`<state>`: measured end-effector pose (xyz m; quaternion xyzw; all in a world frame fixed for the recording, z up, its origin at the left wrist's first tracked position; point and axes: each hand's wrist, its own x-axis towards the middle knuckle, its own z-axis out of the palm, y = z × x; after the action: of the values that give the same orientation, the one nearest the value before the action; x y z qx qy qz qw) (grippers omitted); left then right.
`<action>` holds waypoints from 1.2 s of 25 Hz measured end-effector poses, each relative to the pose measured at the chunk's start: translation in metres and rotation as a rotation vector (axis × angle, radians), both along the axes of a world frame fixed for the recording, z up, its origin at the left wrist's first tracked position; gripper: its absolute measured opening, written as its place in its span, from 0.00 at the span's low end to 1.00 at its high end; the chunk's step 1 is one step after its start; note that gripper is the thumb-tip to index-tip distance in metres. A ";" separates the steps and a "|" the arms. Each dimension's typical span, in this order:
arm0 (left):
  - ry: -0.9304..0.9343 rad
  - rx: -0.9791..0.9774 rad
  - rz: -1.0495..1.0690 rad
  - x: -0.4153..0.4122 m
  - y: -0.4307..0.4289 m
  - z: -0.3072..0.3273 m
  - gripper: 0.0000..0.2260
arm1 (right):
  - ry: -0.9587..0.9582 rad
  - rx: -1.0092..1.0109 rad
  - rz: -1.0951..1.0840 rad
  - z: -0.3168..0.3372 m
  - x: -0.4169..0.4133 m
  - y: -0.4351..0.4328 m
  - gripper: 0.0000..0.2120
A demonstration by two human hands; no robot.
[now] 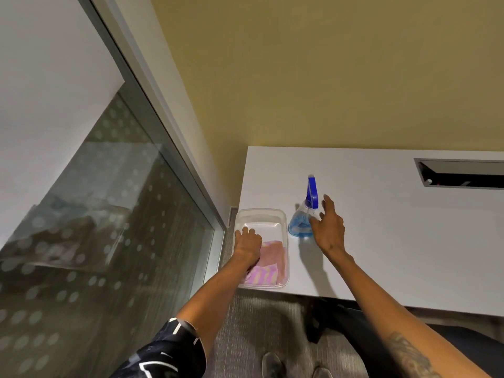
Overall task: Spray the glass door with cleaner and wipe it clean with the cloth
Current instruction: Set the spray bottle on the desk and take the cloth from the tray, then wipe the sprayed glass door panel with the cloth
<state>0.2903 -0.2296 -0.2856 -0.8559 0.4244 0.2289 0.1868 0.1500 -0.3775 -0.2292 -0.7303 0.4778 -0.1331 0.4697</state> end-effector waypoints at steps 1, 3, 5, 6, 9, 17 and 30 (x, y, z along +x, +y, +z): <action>0.006 -0.036 0.010 -0.001 0.003 0.006 0.17 | 0.032 -0.006 -0.045 0.003 -0.004 0.007 0.28; 0.066 -0.117 0.047 -0.005 0.011 0.021 0.17 | 0.082 -0.032 -0.086 0.006 -0.012 0.024 0.22; 0.115 -0.192 0.093 -0.011 0.021 0.038 0.16 | 0.093 -0.026 -0.028 0.010 -0.021 0.044 0.18; 0.121 -0.226 0.111 -0.015 0.027 0.048 0.16 | 0.102 -0.010 0.029 0.013 -0.023 0.053 0.18; 0.094 -0.326 0.103 -0.032 0.042 0.081 0.15 | 0.104 0.029 0.285 0.031 -0.026 0.079 0.21; 0.033 -0.698 0.063 -0.102 0.116 0.229 0.15 | 0.037 -0.175 0.743 0.128 -0.053 0.140 0.32; -0.239 -1.727 1.076 -0.280 0.349 0.305 0.17 | -0.481 0.386 0.897 0.247 -0.155 0.316 0.11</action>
<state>0.0104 0.1199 0.0193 -0.7925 -0.0176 -0.1883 -0.5798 -0.0054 -0.0611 0.0176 -0.7118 0.0140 0.0072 0.7022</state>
